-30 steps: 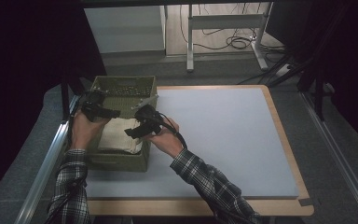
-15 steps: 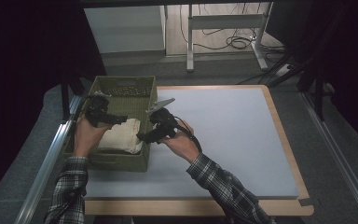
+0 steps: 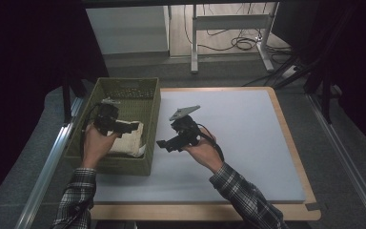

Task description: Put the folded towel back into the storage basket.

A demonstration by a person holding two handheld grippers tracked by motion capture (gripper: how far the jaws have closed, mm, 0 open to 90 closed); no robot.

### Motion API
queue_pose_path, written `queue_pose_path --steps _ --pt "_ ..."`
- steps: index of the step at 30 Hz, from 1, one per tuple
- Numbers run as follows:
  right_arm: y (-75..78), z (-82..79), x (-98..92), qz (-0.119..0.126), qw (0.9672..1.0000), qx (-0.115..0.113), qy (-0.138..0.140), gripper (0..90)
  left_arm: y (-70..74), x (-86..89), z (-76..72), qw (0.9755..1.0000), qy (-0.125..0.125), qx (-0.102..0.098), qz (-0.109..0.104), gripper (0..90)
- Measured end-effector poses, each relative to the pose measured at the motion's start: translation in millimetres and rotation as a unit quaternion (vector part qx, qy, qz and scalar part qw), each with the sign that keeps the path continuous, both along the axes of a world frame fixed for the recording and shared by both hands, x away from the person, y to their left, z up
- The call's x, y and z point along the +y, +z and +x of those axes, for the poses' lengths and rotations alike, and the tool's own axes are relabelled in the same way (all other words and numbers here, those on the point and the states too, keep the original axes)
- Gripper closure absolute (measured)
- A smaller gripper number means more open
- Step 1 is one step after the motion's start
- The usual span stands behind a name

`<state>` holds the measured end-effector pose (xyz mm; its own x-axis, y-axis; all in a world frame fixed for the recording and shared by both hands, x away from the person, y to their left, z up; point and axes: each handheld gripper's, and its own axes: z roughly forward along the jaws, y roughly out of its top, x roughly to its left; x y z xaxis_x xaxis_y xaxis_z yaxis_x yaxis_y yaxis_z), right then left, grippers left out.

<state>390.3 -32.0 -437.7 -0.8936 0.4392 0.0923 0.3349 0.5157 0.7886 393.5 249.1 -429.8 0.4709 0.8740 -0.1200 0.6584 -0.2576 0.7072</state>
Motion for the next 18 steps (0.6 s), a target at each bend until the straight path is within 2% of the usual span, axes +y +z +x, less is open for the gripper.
queue_pose_path --steps 6,11,12,15,16,18 --pt "-4.6 -4.0 -30.6 -0.004 0.9999 -0.004 -0.01 6.0 9.0 -11.1 -12.5 0.9994 0.003 -0.032 -0.009 0.0" --pt "-6.5 -6.7 -48.9 -0.004 0.9999 -0.007 -0.014 5.1 12.7 -20.5 -21.9 0.9985 -0.007 -0.048 -0.027 0.0" --pt "-8.0 -7.8 -57.9 -0.002 0.9998 -0.007 -0.016 4.8 11.9 -28.5 -26.3 0.998 -0.016 -0.052 -0.031 0.0" --pt "-11.6 -8.5 -70.4 -0.003 0.9997 -0.005 -0.022 4.7 11.1 -38.3 -30.5 0.9979 -0.028 -0.054 -0.022 0.0" --pt "-13.1 -8.8 -74.2 -0.002 0.9997 -0.004 -0.023 4.7 10.6 -48.9 -35.0 0.9974 -0.039 -0.057 -0.017 0.0" --pt "-15.3 -9.9 -81.7 -0.005 0.9996 -0.004 -0.027 4.7 10.5 -59.1 -40.0 0.9966 -0.051 -0.063 -0.014 0.0"
